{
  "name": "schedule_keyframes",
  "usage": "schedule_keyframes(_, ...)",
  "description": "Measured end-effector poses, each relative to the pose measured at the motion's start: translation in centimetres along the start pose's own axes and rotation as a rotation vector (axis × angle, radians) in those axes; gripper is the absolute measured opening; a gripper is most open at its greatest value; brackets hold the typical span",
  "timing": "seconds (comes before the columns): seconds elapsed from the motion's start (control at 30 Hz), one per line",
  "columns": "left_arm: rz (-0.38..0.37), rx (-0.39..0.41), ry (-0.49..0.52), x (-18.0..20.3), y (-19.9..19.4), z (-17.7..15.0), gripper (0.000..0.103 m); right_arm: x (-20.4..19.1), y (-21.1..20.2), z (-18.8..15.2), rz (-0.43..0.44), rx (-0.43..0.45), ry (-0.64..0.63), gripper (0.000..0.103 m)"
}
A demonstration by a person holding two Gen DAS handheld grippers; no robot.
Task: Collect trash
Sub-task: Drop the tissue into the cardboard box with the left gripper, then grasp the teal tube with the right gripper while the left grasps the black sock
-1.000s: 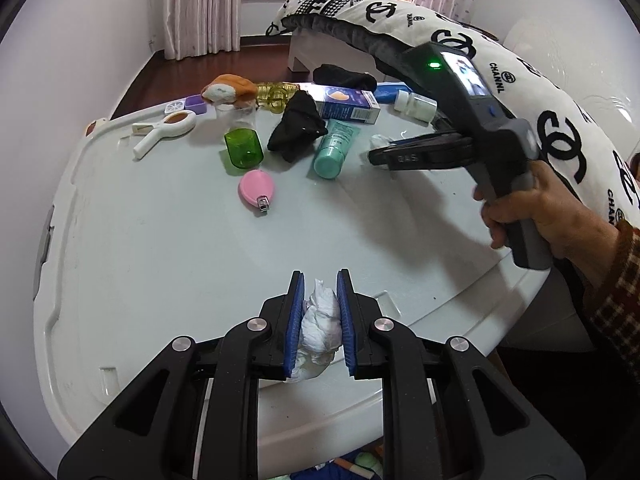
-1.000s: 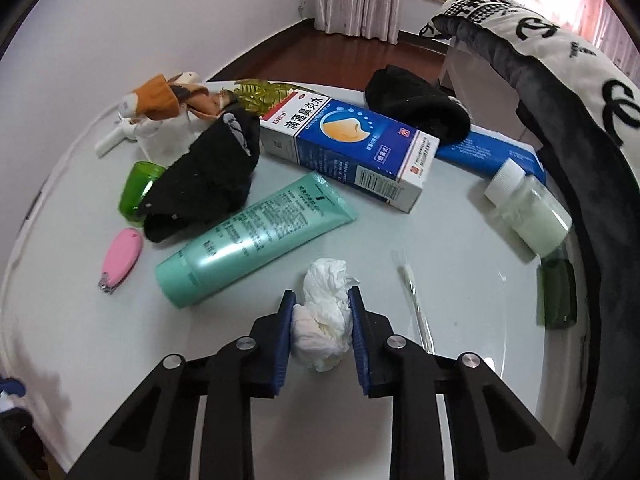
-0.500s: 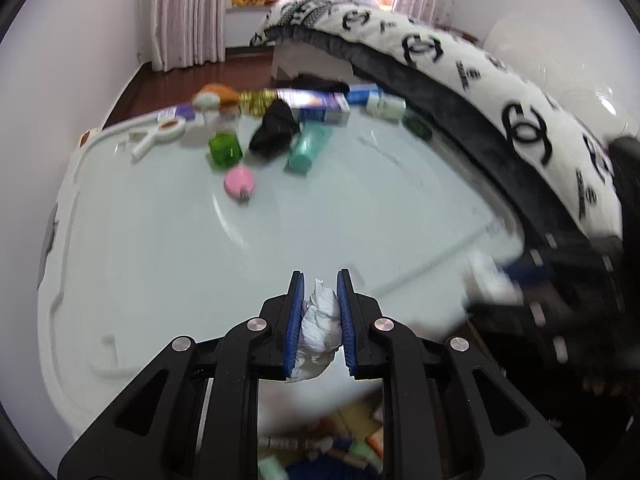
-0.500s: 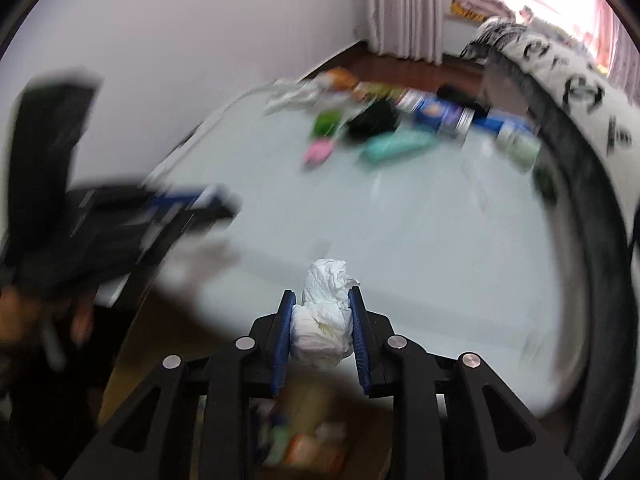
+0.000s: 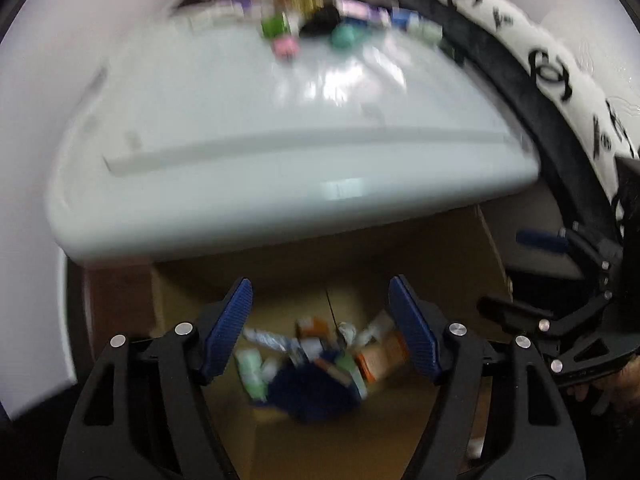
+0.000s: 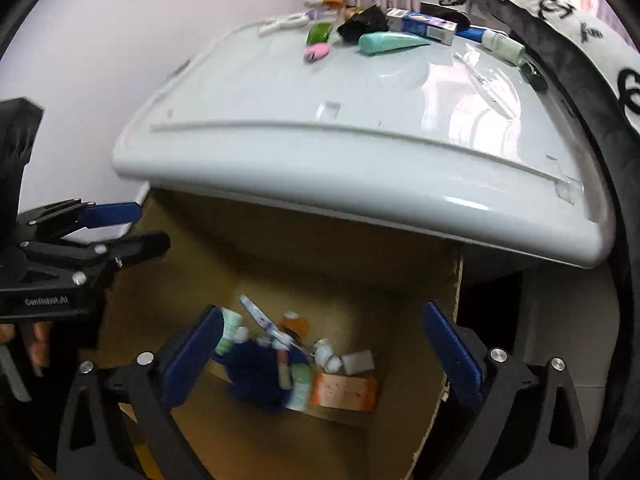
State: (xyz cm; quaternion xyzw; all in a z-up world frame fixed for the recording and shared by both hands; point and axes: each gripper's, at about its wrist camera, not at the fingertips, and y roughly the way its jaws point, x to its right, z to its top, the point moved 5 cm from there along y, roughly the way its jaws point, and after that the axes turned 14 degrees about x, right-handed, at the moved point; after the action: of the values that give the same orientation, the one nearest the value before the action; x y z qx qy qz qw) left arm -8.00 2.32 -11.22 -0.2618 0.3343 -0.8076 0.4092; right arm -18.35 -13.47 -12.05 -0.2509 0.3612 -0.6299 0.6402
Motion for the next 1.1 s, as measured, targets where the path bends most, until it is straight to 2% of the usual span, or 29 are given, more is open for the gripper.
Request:
schedule_keyframes(0.1,0.061,0.124,0.07,0.1,-1.3,3.7,0.086,1.1,-0.3,2.8,0.032,0.03,0.081,0.098)
schedule_keyframes(0.27,0.063,0.238,0.12,0.7,-0.4,10.4,0.087,3.8,0.3,12.1,0.015,0.123,0.166,0.098)
schedule_keyframes(0.37,0.082,0.303,0.109,0.1,0.7,12.3,0.087,5.3,4.0,18.6,-0.093,0.148,0.147,0.098)
schedule_keyframes(0.43,0.077,0.308,0.086,-0.8,1.2,11.7,0.087,6.0,7.2,20.9,-0.156,0.122,0.138,0.098)
schedule_keyframes(0.53,0.07,0.235,0.062,-1.8,2.4,11.0,0.087,7.0,12.8,23.7,-0.23,0.061,0.131,0.095)
schedule_keyframes(0.6,0.067,0.233,0.055,-2.2,2.4,11.0,0.087,7.3,15.6,25.0,-0.256,0.032,0.127,0.091)
schedule_keyframes(0.7,0.071,0.238,0.055,-2.7,1.8,11.0,0.087,7.2,18.8,25.8,-0.314,-0.037,0.1,0.074)
schedule_keyframes(0.73,0.063,0.239,0.044,-2.8,1.7,11.0,0.087,7.4,19.4,25.8,-0.326,-0.053,0.104,0.065)
schedule_keyframes(0.77,0.051,0.236,0.03,-2.9,1.4,11.0,0.087,7.6,20.0,25.8,-0.329,-0.073,0.116,0.061)
schedule_keyframes(0.8,0.042,0.236,0.018,-3.0,1.3,11.0,0.087,8.0,20.7,25.6,-0.334,-0.109,0.134,0.061)
schedule_keyframes(0.83,0.038,0.236,0.01,-3.2,1.2,11.1,0.087,8.2,21.1,25.5,-0.328,-0.121,0.144,0.066)
schedule_keyframes(0.9,0.036,0.233,0.006,-3.3,1.1,11.2,0.087,8.6,21.4,25.7,-0.309,-0.125,0.14,0.065)
schedule_keyframes(0.97,0.037,0.23,0.001,-3.4,1.2,11.3,0.087,8.6,20.7,25.4,-0.243,-0.111,0.155,0.035)
schedule_keyframes(1.1,0.022,0.199,-0.028,-3.5,1.9,11.0,0.087,8.1,18.8,24.1,-0.203,-0.094,0.077,0.032)
